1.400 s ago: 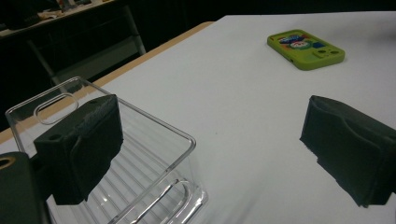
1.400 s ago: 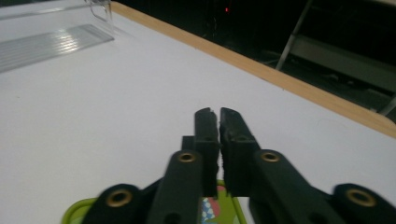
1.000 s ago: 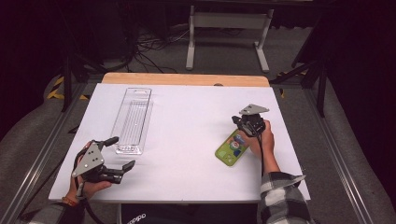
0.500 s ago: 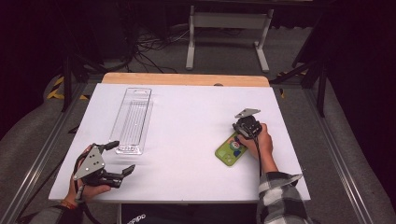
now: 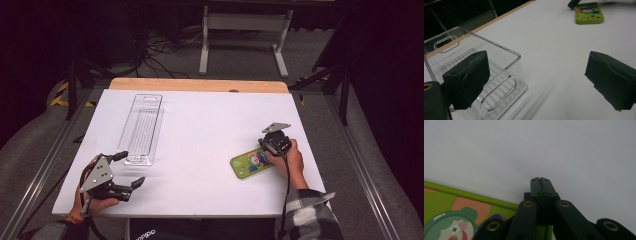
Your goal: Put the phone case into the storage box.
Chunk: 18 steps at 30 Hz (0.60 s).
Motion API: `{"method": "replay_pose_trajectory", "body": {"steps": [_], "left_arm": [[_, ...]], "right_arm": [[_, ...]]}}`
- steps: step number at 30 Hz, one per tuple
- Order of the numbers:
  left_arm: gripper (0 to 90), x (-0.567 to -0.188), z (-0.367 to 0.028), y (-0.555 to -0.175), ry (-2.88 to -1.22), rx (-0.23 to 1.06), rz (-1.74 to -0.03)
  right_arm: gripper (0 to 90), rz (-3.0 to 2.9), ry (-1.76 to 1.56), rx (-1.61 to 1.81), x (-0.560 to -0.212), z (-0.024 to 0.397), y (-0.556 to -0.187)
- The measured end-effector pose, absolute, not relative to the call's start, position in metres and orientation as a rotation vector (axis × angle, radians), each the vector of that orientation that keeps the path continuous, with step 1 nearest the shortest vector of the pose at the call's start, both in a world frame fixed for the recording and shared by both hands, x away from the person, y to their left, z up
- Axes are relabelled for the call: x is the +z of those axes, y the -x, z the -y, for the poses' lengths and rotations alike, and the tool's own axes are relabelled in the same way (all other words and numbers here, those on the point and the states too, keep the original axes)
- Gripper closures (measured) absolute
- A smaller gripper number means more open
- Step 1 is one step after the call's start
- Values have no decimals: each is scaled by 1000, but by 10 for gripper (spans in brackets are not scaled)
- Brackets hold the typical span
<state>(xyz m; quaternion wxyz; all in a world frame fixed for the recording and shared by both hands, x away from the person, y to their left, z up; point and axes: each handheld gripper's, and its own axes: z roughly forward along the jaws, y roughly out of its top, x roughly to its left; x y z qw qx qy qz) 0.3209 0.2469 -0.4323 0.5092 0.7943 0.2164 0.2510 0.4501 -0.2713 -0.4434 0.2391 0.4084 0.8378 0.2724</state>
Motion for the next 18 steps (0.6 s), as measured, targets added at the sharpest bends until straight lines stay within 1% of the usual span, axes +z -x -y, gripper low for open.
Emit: {"method": "replay_pose_trajectory", "body": {"steps": [18], "left_arm": [[63,-433,-245,-322,-1926,605,-523]], "right_arm": [[894,-2348,-1115,693,-440,299,-405]]}}
